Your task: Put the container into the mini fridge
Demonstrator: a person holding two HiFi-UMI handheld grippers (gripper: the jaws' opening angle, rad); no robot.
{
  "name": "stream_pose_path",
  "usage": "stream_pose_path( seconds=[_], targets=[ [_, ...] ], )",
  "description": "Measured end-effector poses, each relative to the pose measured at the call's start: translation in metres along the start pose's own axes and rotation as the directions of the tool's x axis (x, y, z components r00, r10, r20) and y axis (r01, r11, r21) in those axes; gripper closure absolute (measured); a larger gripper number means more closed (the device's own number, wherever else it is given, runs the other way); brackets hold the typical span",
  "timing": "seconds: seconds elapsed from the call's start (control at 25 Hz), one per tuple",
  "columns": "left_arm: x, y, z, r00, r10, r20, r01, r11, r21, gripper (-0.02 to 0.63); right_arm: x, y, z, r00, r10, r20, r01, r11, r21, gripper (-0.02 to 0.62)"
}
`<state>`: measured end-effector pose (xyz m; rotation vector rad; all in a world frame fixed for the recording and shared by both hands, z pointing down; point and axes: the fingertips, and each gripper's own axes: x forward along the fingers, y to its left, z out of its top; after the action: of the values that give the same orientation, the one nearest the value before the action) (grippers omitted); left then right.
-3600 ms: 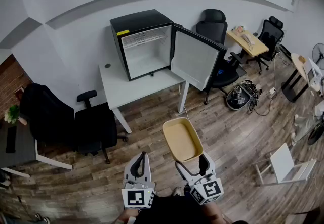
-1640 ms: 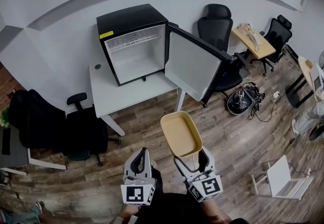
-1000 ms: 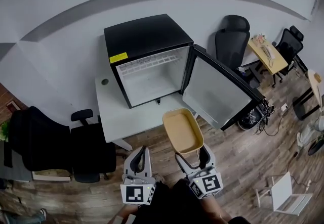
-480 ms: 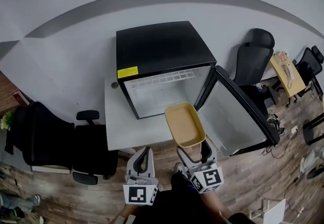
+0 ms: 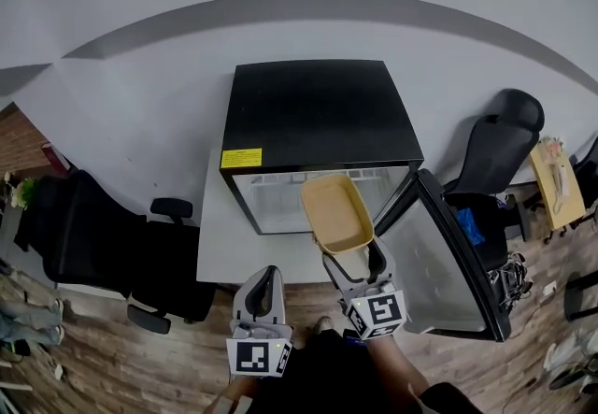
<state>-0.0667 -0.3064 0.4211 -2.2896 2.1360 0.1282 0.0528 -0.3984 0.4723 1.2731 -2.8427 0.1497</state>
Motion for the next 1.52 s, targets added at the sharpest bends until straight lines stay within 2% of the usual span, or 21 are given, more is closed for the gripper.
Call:
stream_pose_path(
  seconds=[0.32,0.64,1.0,1.52],
  targets=[
    [0.022,0.025,0.007,1.000,0.002,0.008,-0.003,1.000,0.028,0.598,0.065,-0.017,-0.001,0.999,-0.036,-0.002,0.036,0.999,0.005,0.169],
    [0.038,0.043,0.005,1.000,-0.014,0.011,0.014,1.000,0.015,0.598,0.113,-0.028,-0.017,0.996,-0.082,-0.032,0.082,0.997,-0.001,0.169],
    [0.050,0.062,0.005,1.000,-0.016,0.012,0.015,1.000,0.008,0.598,0.150,-0.042,-0.023,0.988,-0.142,-0.065,0.140,0.989,-0.046,0.169],
    [0.053,0.083,0.003,1.000,-0.003,0.005,0.004,1.000,-0.003,0.598,0.187,-0.048,-0.033,0.978,-0.167,-0.129,0.159,0.985,-0.069,0.167]
  ],
)
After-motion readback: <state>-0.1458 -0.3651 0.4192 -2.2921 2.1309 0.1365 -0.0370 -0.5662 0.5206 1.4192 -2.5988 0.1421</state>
